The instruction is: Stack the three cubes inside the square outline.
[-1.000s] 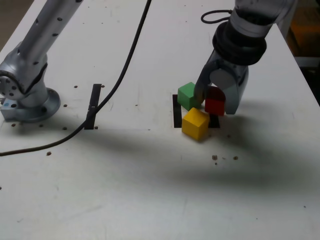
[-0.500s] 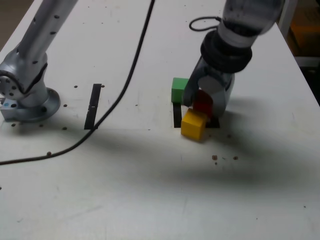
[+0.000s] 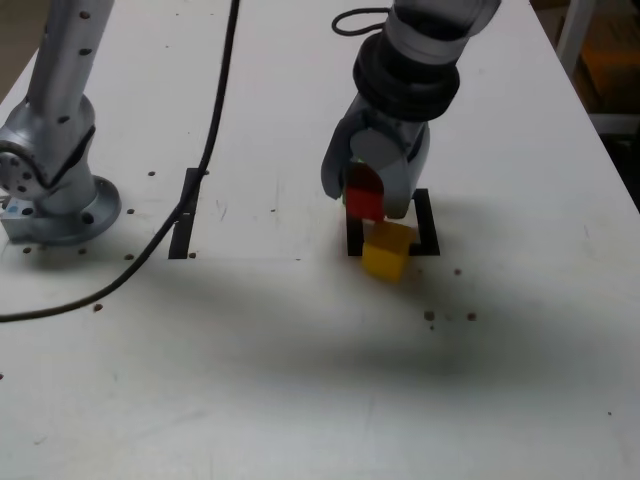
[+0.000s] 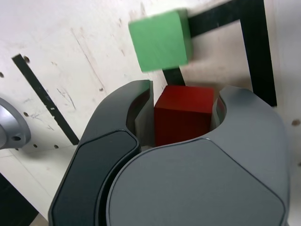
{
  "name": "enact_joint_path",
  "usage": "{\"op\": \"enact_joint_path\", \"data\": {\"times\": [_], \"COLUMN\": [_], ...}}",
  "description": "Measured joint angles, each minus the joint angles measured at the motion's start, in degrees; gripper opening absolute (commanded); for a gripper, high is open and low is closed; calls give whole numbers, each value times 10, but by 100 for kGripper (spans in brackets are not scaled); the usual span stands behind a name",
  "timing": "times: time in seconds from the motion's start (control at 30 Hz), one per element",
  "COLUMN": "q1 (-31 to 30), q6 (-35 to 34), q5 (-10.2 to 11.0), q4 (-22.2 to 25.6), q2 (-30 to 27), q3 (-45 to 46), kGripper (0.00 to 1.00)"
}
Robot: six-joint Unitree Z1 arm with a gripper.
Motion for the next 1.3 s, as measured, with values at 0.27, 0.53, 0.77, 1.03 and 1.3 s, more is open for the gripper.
{"op": "enact_joint_path", "data": {"times": [0.27,0.53,0.77,1.03,1.3], "q1": [-33,-66,-24,32,74], "q6": [-4,-14,8,44,66], "q5": [-8,-19,-5,8,22], "q4": [-2,-13,-14,-12,-19], "q2": [-5,1,10,10,2], "q3": [5,-4,-10,7,26], "kGripper": [7,7,7,7,7]}}
